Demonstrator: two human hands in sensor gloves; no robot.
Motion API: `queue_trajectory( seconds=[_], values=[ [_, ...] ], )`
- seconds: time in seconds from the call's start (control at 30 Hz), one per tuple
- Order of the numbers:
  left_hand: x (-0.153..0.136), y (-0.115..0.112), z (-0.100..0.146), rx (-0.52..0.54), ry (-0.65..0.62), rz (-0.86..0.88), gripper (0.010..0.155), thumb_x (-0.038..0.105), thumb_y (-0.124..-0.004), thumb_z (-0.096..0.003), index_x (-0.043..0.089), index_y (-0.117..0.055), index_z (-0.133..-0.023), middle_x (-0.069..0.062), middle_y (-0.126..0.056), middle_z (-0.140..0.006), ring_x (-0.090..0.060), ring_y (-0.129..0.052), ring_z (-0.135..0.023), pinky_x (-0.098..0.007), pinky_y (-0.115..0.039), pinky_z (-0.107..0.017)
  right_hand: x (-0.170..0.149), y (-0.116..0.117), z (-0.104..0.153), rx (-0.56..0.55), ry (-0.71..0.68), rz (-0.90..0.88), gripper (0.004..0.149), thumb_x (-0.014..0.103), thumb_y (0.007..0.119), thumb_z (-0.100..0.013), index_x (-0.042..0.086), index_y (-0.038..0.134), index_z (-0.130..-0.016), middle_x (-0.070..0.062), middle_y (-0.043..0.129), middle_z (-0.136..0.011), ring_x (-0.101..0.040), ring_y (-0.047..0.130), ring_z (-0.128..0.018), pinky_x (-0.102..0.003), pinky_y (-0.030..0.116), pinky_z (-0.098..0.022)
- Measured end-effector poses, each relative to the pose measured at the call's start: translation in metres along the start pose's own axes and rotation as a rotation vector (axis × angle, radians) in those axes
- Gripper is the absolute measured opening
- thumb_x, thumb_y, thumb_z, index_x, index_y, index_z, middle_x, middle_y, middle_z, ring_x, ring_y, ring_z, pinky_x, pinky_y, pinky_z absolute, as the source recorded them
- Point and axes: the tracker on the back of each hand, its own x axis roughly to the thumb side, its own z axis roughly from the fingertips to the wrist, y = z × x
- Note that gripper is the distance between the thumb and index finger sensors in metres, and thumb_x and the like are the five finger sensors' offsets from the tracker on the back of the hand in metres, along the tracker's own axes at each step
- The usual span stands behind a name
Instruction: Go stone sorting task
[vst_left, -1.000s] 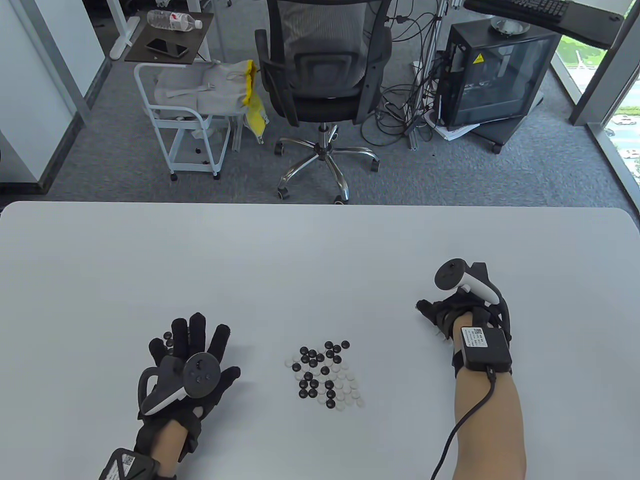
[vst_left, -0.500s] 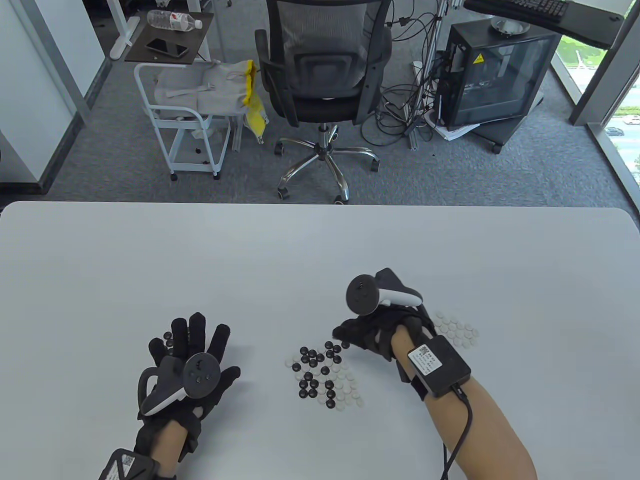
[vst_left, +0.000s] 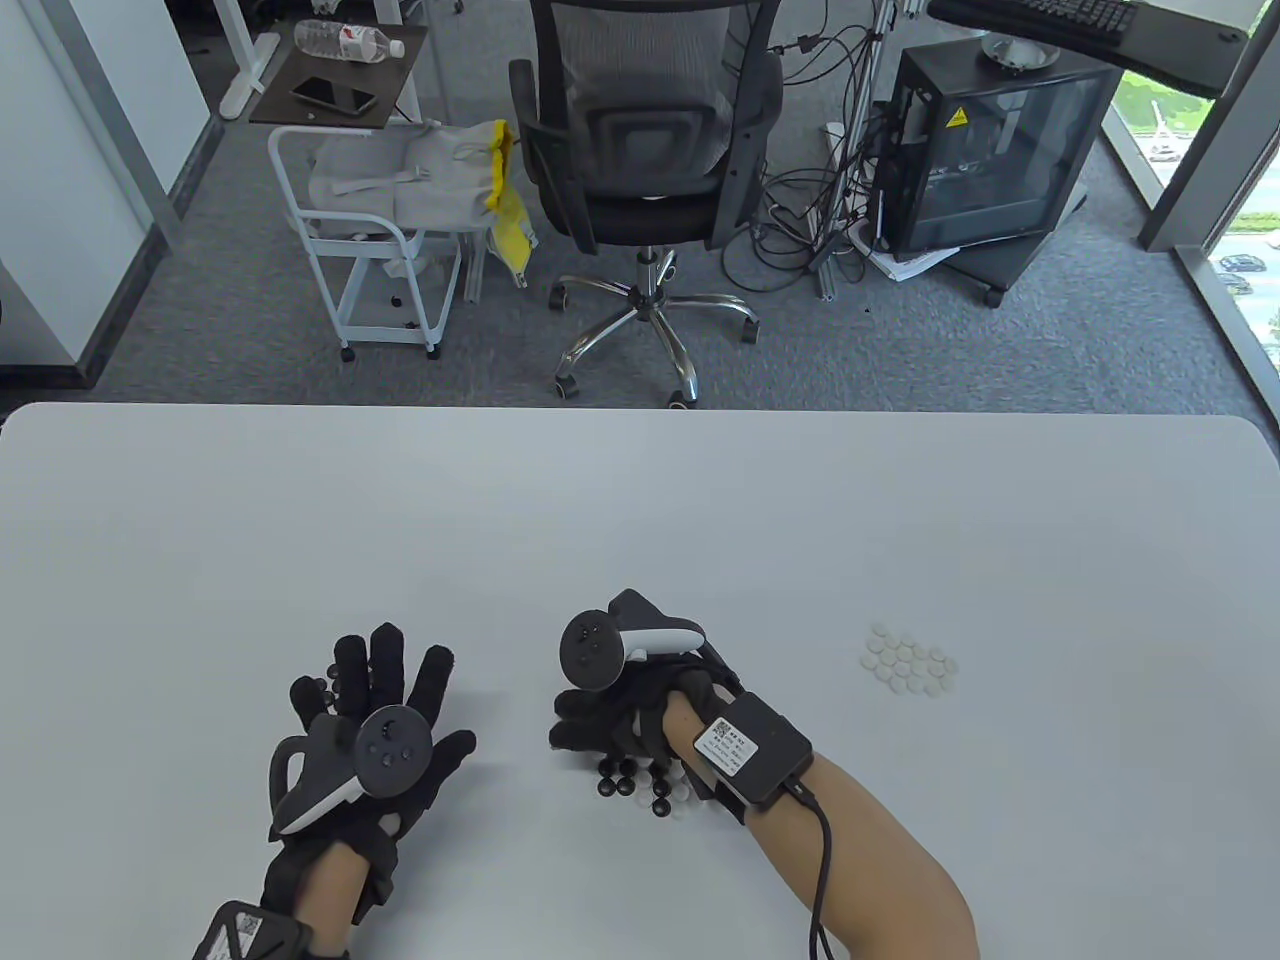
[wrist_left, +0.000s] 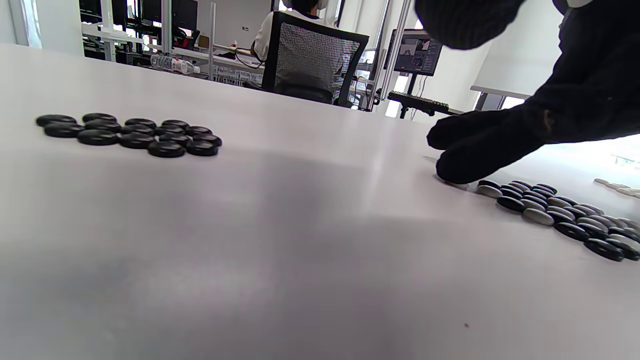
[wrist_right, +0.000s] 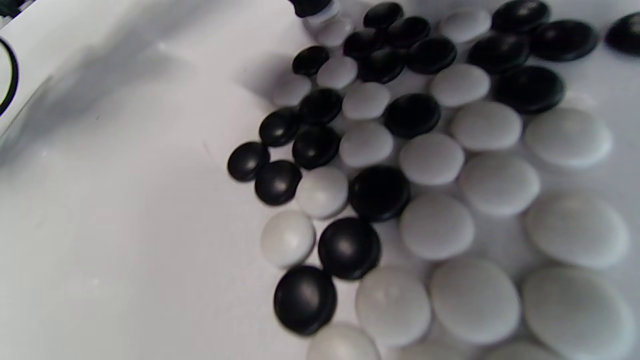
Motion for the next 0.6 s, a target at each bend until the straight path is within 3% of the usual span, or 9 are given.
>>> queue_trajectory(
  seconds=[0.23, 0.43, 0.6],
  values=[
    [0.000, -0.001, 0.000, -0.009, 0.004, -0.006, 0.080, 0.056, -0.056, -0.0590, 0.022, -0.014, -0.119, -0.026, 0.015, -0.113, -0.053, 0.017, -0.095, -0.082, 0.001, -0.051, -0.073, -0.033, 0.012, -0.123, 0.281, -0.081, 0.072, 0.051, 0.048, -0.062, 0.004, 0.050, -0.117, -0.044, 0.002, -0.110, -0.068, -0.008, -0.089, -0.091, 0.009, -0.053],
    [0.000, 0.000, 0.000, -0.013, 0.009, -0.006, 0.080, 0.056, -0.056, -0.0591, 0.022, -0.014, -0.119, -0.026, 0.015, -0.113, -0.053, 0.017, -0.095, -0.082, 0.002, -0.051, -0.162, -0.035, 0.069, -0.197, 0.534, -0.188, 0.072, 0.051, 0.048, -0.061, 0.003, 0.054, -0.115, -0.044, 0.006, -0.111, -0.068, -0.004, -0.091, -0.092, 0.010, -0.054],
    [-0.001, 0.000, 0.000, -0.013, 0.012, -0.007, 0.080, 0.056, -0.056, -0.0590, 0.022, -0.014, -0.119, -0.026, 0.015, -0.113, -0.053, 0.018, -0.095, -0.082, 0.002, -0.051, -0.219, -0.017, 0.126, -0.226, 0.685, -0.312, 0.072, 0.051, 0.048, -0.062, 0.003, 0.052, -0.116, -0.045, 0.006, -0.111, -0.069, -0.004, -0.091, -0.092, 0.011, -0.054]
  ],
)
